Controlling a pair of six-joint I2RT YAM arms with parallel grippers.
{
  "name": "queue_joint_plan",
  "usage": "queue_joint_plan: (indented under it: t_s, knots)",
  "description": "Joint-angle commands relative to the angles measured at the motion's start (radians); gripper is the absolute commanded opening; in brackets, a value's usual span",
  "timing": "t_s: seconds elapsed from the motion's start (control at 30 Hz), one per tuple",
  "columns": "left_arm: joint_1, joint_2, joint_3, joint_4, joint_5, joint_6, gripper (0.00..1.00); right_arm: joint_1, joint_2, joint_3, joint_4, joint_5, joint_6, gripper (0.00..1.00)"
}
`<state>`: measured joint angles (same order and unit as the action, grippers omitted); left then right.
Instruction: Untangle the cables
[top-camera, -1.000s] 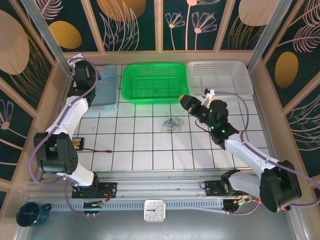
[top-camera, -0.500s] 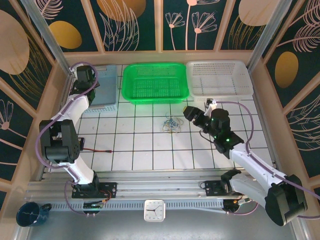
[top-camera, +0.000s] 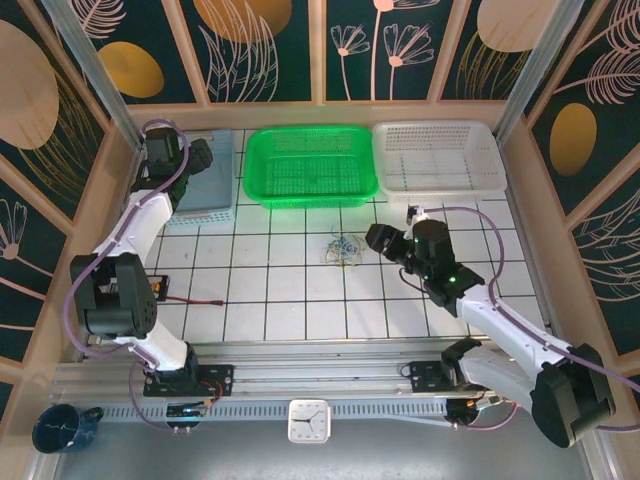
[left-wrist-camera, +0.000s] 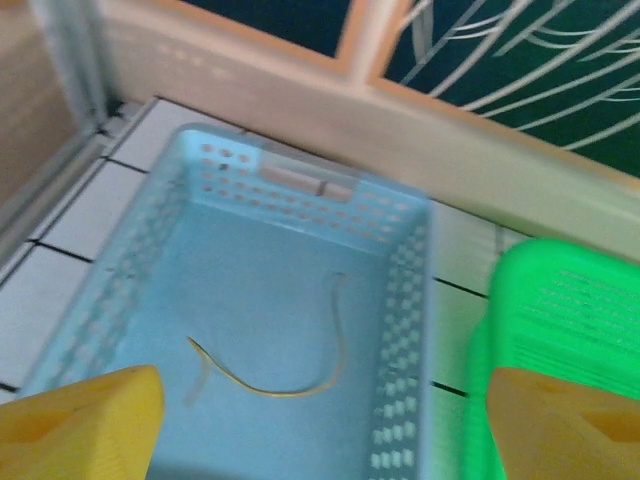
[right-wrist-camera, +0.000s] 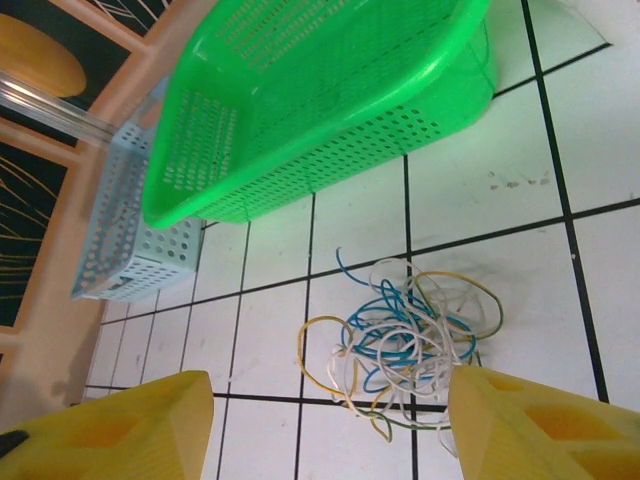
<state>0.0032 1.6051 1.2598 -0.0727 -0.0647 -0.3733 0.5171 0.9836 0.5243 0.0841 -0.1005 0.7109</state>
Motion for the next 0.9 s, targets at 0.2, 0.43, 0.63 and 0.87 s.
queue_joint_plan:
  t_s: [0.2,0.43,0.63,0.87]
  knots:
    - [-0.179,-0.182,-0.123,-0.024,0.204,-0.049,0.85,0.011,0.044,0.045,-0.026,0.031,-0.031,0.64]
    - [-0.410,-0.255,-0.370,0.152,0.213,-0.171,0.83,0.009,0.076,0.019,0.021,0.032,-0.018,0.63]
    - [-0.591,-0.183,-0.448,0.281,0.228,-0.223,0.78,0.009,0.141,-0.014,0.102,0.035,0.007,0.62]
    - [-0.686,-0.019,-0.339,0.254,0.224,-0.158,0.60,0.008,0.228,-0.035,0.184,0.075,0.038,0.58]
